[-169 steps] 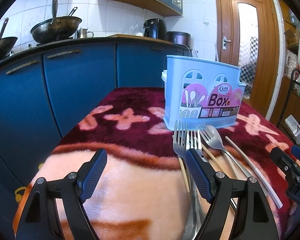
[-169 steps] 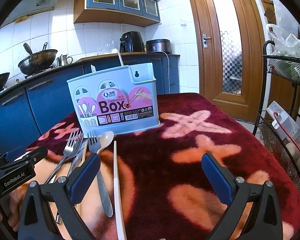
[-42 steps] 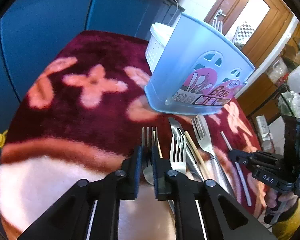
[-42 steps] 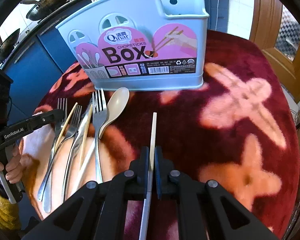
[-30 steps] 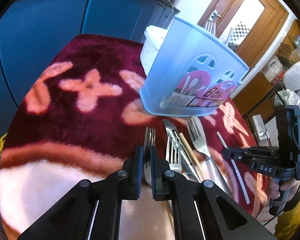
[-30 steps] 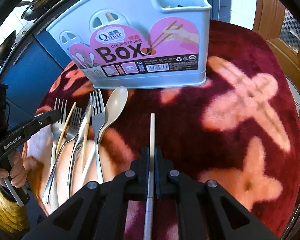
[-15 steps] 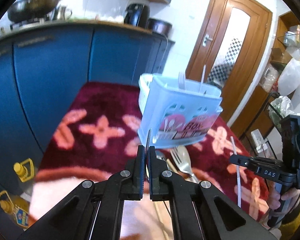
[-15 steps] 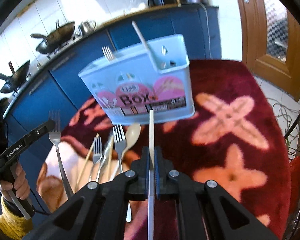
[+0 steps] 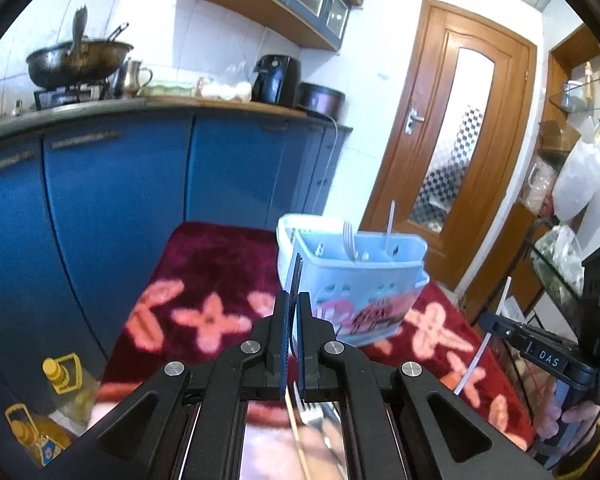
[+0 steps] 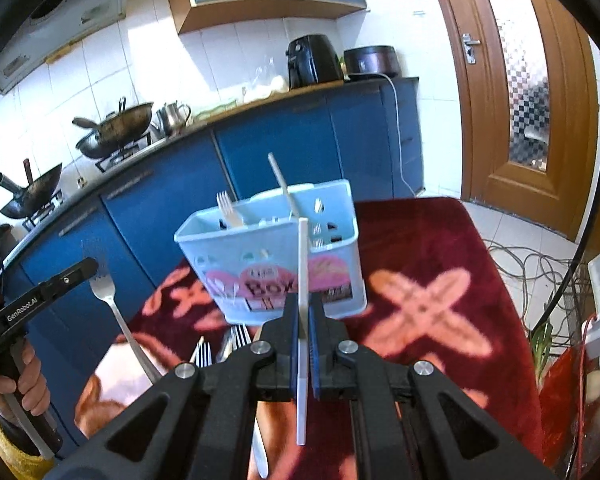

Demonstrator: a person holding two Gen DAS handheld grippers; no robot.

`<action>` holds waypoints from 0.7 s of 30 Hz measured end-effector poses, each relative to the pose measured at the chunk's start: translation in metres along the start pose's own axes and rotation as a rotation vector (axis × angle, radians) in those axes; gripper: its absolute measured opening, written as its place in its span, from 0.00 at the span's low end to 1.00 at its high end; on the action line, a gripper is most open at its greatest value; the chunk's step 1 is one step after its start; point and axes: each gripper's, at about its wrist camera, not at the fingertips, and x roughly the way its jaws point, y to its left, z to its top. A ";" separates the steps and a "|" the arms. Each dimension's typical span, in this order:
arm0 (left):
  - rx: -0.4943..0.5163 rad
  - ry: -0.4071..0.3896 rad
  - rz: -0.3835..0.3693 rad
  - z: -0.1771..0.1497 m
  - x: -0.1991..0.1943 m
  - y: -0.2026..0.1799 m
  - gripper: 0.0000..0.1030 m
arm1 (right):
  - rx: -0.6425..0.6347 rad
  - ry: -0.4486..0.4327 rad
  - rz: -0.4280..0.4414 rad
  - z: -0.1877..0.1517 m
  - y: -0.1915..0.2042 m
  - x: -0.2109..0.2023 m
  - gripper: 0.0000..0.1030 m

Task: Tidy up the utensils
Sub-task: 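Lift and carry the held utensils with both tools over the blue holder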

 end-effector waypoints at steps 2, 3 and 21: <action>0.007 -0.029 0.010 0.011 -0.005 -0.002 0.03 | 0.001 -0.018 -0.004 0.008 -0.002 -0.002 0.06; 0.011 -0.046 0.015 0.017 -0.007 -0.004 0.03 | 0.003 -0.029 -0.006 0.013 -0.003 -0.003 0.06; 0.128 -0.253 0.135 0.127 0.003 -0.033 0.03 | -0.042 -0.192 -0.081 0.101 0.000 0.006 0.06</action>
